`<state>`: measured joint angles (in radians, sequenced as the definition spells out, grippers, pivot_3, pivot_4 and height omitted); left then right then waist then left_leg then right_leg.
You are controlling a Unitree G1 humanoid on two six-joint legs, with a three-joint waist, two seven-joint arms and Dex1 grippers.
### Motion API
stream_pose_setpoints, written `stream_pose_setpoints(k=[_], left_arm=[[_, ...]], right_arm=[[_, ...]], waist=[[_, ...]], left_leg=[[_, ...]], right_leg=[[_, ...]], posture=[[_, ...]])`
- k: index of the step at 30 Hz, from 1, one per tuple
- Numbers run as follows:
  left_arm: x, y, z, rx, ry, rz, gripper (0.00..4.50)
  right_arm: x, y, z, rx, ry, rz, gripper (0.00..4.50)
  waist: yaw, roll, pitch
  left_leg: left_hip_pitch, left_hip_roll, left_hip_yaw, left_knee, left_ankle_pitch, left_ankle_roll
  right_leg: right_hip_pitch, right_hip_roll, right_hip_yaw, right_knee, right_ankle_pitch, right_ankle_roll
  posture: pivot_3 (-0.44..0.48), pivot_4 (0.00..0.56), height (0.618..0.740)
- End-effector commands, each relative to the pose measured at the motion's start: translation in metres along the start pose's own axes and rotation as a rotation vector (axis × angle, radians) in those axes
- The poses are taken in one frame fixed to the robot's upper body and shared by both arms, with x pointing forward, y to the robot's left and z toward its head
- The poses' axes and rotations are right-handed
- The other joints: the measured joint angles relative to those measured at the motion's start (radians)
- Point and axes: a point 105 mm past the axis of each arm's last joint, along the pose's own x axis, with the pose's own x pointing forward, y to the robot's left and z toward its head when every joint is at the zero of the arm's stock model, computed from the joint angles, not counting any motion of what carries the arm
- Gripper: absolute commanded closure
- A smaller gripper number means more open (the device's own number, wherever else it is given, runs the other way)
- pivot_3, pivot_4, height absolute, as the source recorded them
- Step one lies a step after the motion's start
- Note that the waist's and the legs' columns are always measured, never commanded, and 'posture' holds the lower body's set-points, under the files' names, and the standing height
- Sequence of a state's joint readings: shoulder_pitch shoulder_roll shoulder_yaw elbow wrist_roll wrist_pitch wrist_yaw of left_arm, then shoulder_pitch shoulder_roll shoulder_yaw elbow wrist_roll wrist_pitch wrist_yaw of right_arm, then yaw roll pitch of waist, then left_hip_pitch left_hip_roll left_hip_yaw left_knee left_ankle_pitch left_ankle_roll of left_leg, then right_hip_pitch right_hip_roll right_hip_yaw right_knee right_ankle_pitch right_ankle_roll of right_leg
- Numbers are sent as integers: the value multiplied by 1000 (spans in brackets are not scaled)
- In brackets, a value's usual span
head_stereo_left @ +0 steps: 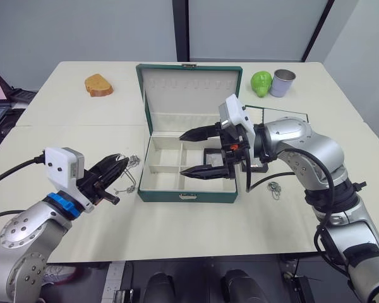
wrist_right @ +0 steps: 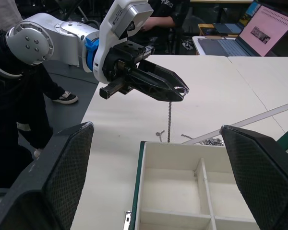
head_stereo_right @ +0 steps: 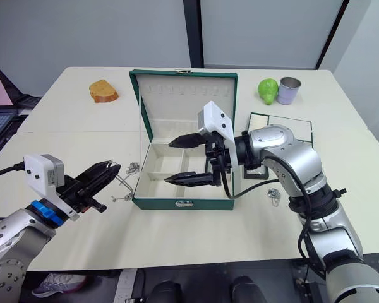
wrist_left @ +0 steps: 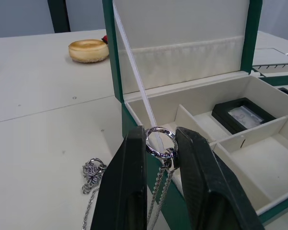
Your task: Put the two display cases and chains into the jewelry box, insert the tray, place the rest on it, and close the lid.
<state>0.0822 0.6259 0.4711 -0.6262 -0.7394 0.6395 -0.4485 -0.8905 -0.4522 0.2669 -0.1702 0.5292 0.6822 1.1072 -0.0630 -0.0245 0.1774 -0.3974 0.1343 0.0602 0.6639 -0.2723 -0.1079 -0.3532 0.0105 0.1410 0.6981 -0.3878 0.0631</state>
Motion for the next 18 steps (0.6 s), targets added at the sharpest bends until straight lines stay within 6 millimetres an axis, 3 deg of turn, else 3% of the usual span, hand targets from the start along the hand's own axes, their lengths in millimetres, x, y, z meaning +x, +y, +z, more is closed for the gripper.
stream_pose_setpoints(k=[1, 6, 12, 18], left_arm=[[-1, -2, 10, 26, -25, -10, 3930], [-1, -1, 7, 28, -12, -2, 3930], [-17, 24, -22, 35, 73, 112, 3930], [-21, 25, -37, 32, 102, 123, 3930]], right_arm=[[-4, -1, 14, -54, -29, -13, 0], [-5, -1, 13, -51, -28, -16, 0], [-5, -1, 13, -49, -24, -16, 0], [-6, 0, 13, -44, -15, -12, 0]], waist=[[0, 0, 0], [-1, 0, 0], [-5, 0, 0], [-10, 0, 0]], left_leg=[[0, 0, 0, 0, 0, 0], [0, 0, 0, 0, 0, 0], [0, 0, 0, 0, 0, 0], [0, 0, 0, -1, 0, 0]], right_leg=[[0, 0, 0, 0, 0, 0], [0, 0, 0, 0, 0, 0], [0, 0, 1, 0, 0, 0], [0, 0, 1, 0, 0, 0]], posture=[[0, 150, 740], [0, 150, 740], [0, 150, 740], [0, 150, 740]])
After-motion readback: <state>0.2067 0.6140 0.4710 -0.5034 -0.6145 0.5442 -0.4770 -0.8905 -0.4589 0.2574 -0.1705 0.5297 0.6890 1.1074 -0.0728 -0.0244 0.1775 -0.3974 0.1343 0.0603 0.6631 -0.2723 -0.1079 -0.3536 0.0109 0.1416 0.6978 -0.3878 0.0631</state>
